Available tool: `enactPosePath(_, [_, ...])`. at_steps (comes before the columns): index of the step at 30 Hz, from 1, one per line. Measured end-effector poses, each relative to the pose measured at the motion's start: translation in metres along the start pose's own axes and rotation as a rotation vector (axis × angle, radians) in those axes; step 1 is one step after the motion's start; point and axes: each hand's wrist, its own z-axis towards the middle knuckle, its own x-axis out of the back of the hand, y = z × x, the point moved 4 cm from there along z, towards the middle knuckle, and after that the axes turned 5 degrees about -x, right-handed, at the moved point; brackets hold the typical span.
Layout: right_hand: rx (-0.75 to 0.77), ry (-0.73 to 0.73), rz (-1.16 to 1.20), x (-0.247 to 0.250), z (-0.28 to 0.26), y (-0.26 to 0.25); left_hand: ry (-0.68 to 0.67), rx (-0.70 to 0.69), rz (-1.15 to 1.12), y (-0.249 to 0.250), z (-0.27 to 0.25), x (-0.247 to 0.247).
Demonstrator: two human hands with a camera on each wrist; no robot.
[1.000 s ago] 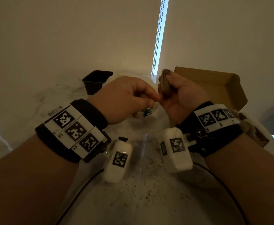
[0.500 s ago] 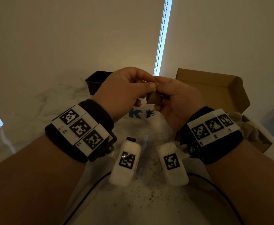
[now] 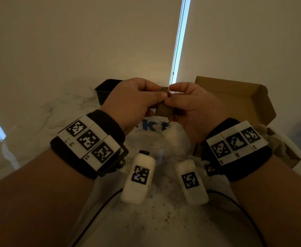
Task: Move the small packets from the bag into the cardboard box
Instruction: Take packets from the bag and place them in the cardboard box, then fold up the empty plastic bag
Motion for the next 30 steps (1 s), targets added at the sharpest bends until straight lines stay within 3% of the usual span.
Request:
enactPosePath(5, [0.071,-0.034,-0.154,0.001,-0.004,-0.005,-0.036,0.019,-0.036,0.0,0.0,-0.002])
enactPosePath(9, [0.058,0.005,-0.106,0.001,-0.005,-0.005,-0.083,0.013,-0.03,-0.001,0.0,-0.004])
enactPosePath(15, [0.026,0.014,-0.112,0.002,-0.003,-0.003,-0.037,0.012,-0.052,-0.003,0.002,-0.003])
enactPosePath(21, [0.026,0.022,-0.287,0.003,-0.005,-0.003,-0.037,0.028,-0.121,-0.004,0.003,-0.003])
enactPosePath(26, [0.022,0.098,-0.143,0.024,-0.004,-0.014,0.047,0.035,-0.128,-0.005,0.004,0.003])
enactPosePath(30, [-0.029,0.205,-0.182,0.058,-0.002,-0.033,0.15,0.041,-0.127,-0.007,0.007,0.013])
